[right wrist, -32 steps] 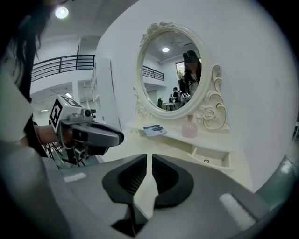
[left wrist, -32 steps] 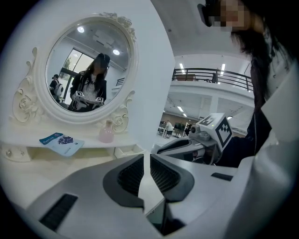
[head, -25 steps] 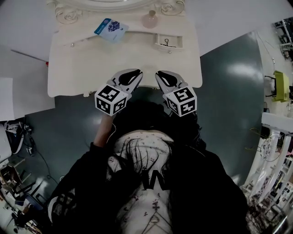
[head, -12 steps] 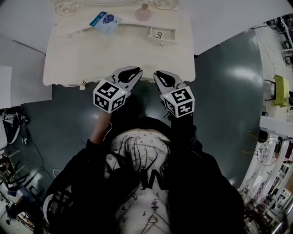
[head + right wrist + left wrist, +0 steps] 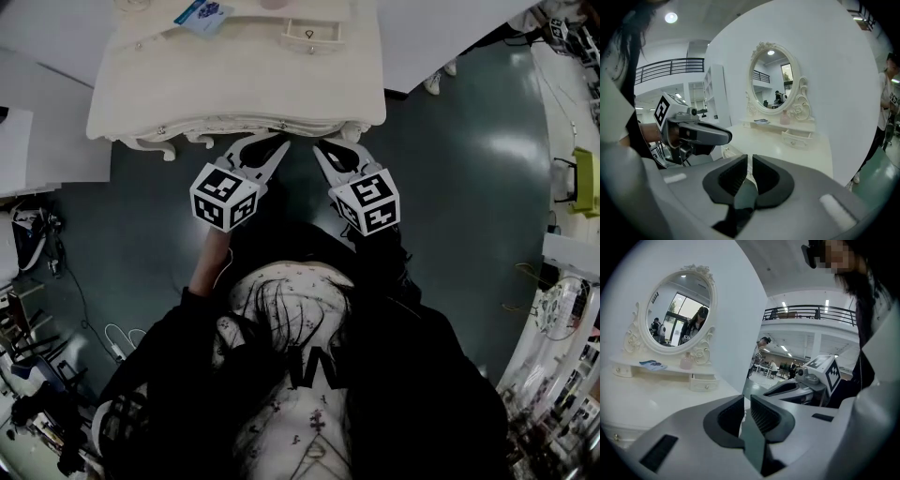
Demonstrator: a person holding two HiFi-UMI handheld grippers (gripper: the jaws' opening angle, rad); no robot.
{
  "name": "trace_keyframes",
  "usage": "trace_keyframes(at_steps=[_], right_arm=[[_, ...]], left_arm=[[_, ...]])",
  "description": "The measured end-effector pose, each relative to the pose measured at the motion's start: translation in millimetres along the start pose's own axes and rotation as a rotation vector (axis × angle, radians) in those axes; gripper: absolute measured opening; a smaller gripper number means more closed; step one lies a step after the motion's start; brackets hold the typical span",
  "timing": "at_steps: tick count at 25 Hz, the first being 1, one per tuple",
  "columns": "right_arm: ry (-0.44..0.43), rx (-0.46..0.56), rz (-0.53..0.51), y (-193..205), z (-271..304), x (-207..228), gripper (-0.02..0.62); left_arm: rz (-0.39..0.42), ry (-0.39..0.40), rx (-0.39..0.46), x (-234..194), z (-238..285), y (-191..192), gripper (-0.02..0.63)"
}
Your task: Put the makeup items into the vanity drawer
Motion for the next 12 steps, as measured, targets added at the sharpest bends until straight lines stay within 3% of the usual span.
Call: trace_keyframes(at_steps=[7, 12], right_arm=[[-0.056, 0.001, -0.018, 49.5, -36.4, -28.6, 0.043], [-0.090, 0.004, -0.025, 71.9, -53.8, -48.0, 0.043]], left_arm=[[-0.020, -0.026, -0.026, 71.9, -6.7, 48.7, 0.041], [-0.028, -0.074, -0.035, 98.6, -22.9, 67.5, 0.041]])
Point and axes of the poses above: the fingertips, and each gripper's own axes: z forward along the fingers, x to its right, y out of its underside, the point moved 4 cm from there along -z, backward along the fingers, and after that the axes turned 12 degrees about -x, right-handed, at the moved point
